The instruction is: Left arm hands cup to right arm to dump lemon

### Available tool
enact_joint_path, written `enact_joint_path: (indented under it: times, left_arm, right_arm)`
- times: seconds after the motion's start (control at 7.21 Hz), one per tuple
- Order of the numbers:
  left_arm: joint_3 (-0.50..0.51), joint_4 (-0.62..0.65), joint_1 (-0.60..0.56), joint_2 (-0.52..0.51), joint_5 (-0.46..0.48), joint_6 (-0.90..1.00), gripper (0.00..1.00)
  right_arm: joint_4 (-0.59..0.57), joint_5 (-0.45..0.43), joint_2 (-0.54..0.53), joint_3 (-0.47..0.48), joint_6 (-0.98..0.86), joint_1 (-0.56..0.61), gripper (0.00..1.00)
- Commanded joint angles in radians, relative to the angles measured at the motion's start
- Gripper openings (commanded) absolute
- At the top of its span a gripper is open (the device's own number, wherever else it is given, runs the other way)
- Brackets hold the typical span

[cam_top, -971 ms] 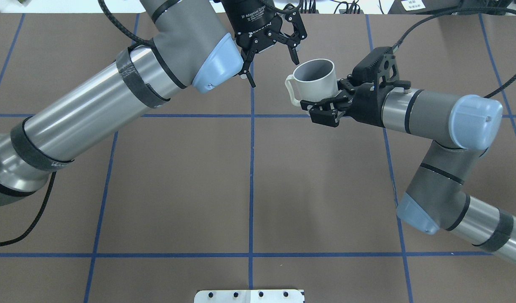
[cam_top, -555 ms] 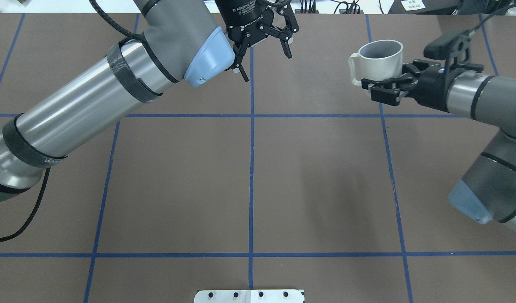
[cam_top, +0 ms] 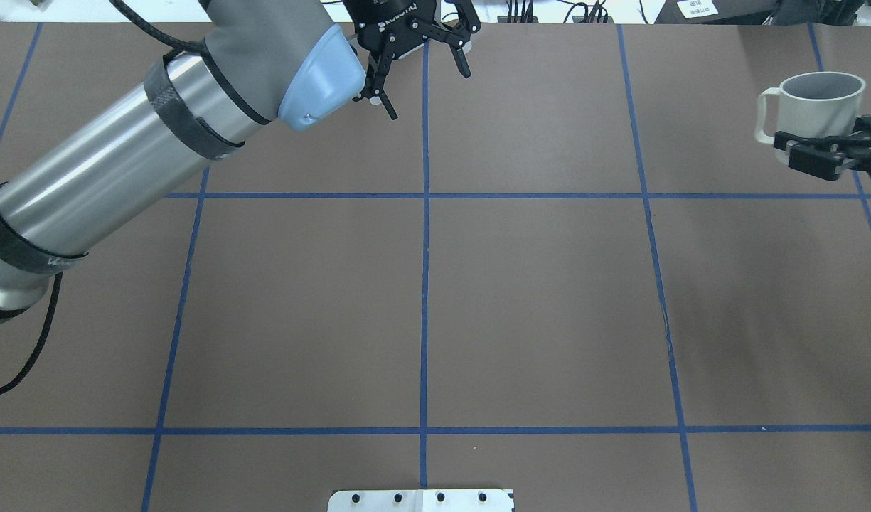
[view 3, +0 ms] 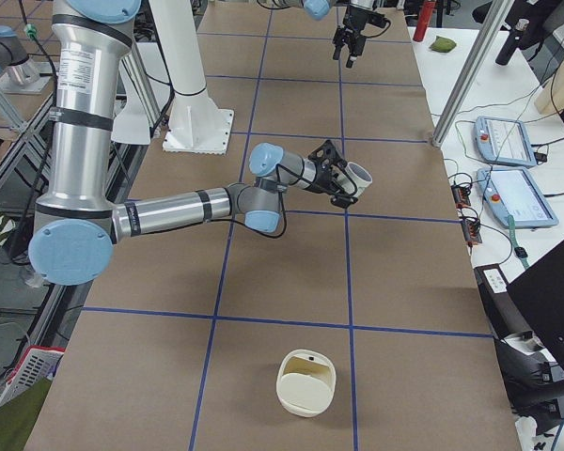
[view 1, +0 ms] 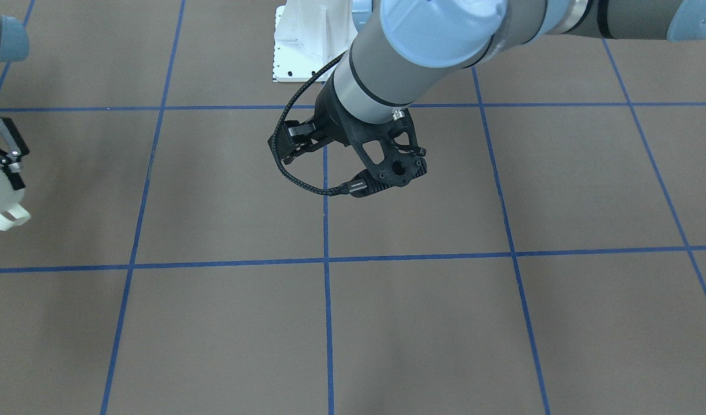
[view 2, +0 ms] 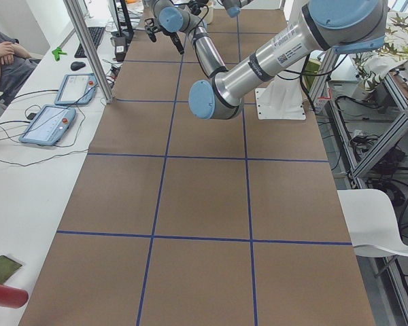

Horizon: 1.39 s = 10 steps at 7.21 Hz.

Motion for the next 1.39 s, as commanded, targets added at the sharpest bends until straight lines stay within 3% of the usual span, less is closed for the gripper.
enact_joint_path:
  times: [0.0,0.28,0.55,0.83,1.11,1.25]
  left_arm:
    - [-0.053,0.001,-0.048,0.040,0.010,0.021,1.00]
    - [-0.229,0.005,-0.065,0.228,0.161,0.166,1.00]
    - [-0.300,0.005,-0.083,0.399,0.240,0.376,1.00]
    - [-0.304,0.022,-0.120,0.426,0.262,0.468,1.00]
    - [-0.310,0.022,-0.120,0.426,0.277,0.469,1.00]
    - [-0.314,0.022,-0.118,0.426,0.290,0.469,1.00]
  right_arm:
    - [0.090,0.002,-0.055,-0.034,0.000,0.117,0.00]
    - [0.123,0.046,-0.074,-0.062,0.007,0.235,0.00]
    - [0.124,0.247,-0.069,-0.121,0.007,0.439,0.00]
    - [0.222,0.265,-0.077,-0.221,0.026,0.496,0.00]
    - [0.438,0.313,-0.075,-0.395,0.143,0.513,0.00]
    - [0.515,0.337,-0.077,-0.434,0.262,0.513,0.00]
